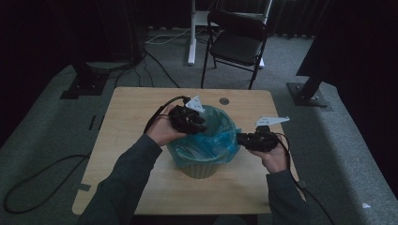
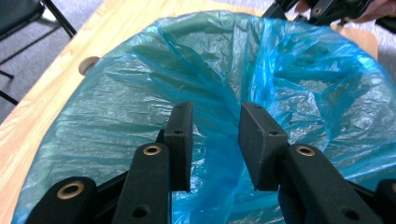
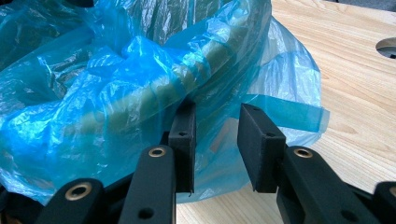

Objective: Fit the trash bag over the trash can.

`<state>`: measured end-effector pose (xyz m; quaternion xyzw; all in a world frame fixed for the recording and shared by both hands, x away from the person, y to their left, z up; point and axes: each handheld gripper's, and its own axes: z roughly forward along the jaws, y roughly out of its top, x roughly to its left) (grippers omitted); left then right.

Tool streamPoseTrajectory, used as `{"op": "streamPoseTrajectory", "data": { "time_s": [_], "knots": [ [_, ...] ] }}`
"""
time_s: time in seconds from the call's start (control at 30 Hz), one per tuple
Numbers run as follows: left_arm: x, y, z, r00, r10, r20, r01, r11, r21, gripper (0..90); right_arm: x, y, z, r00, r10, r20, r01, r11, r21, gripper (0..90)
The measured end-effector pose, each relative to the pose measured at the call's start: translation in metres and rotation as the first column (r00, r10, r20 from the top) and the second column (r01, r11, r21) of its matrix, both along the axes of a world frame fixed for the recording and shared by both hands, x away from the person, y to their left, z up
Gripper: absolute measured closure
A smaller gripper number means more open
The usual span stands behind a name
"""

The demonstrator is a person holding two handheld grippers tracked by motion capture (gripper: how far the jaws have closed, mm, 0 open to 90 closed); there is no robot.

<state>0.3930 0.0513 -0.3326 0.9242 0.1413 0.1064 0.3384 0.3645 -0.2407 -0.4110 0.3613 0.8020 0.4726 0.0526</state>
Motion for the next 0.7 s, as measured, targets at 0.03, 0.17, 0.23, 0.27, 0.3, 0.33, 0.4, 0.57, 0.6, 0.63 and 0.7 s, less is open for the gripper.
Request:
{"op": "streamPoseTrajectory", "data": {
  "time_s": [0.03,0.17,0.23,0.27,0.3,0.33,0.4,0.57,0.6,0.63,0.7],
  "knots": [
    [0.002,-0.002,-0.001,1.0,0.001,-0.002,-0.001,0.9999,0.015,65.1,0.0,0.0,0.0,1.0,0.0,-0.001,0.0,1.0,0.0,66.8],
    [0.008,-0.006,-0.005,0.9998,0.002,-0.02,-0.001,0.9993,0.038,65.1,0.0,0.0,0.0,1.0,0.001,0.002,-0.001,1.0,0.0,66.0],
    [0.009,-0.008,-0.009,0.9997,-0.001,-0.024,0.003,0.9986,0.053,65.1,0.0,-0.001,0.0,1.0,0.0,0.001,0.0,1.0,0.002,66.0],
    [0.009,-0.009,-0.01,0.9998,-0.001,-0.021,0.003,0.998,0.063,65.1,0.0,-0.001,0.0,1.0,-0.001,0.0,0.001,1.0,0.002,66.0],
    [0.01,-0.01,-0.011,0.9999,-0.002,-0.015,0.003,0.9976,0.07,65.1,0.0,-0.001,0.0,1.0,-0.001,-0.001,0.001,1.0,0.001,66.0],
    [0.01,-0.011,-0.011,1.0,-0.002,-0.009,0.003,0.9977,0.068,65.0,0.0,-0.001,0.0,1.0,0.0,-0.002,0.0,1.0,0.001,66.0],
    [0.01,-0.012,-0.011,1.0,-0.009,-0.004,0.009,0.9989,0.047,64.8,0.0,-0.001,0.0,1.0,-0.001,-0.002,0.001,1.0,0.001,66.0],
    [0.012,-0.015,-0.01,0.9999,-0.012,0.0,0.012,0.9981,0.061,64.7,0.0,0.0,-0.001,1.0,0.002,0.0,-0.002,1.0,0.001,65.9],
    [0.012,-0.017,-0.009,0.9999,-0.014,0.003,0.013,0.9974,0.07,64.6,0.0,0.0,-0.001,1.0,0.002,0.0,-0.002,1.0,0.001,65.8],
    [0.012,-0.019,-0.009,0.9998,-0.017,0.007,0.017,0.9968,0.078,64.6,0.0,0.0,-0.001,1.0,0.003,-0.001,-0.003,1.0,0.001,65.9],
    [0.011,-0.023,-0.008,0.9996,-0.023,0.016,0.022,0.9955,0.092,64.6,0.0,0.0,-0.001,1.0,0.003,0.0,-0.003,1.0,0.001,65.8]
  ]
}}
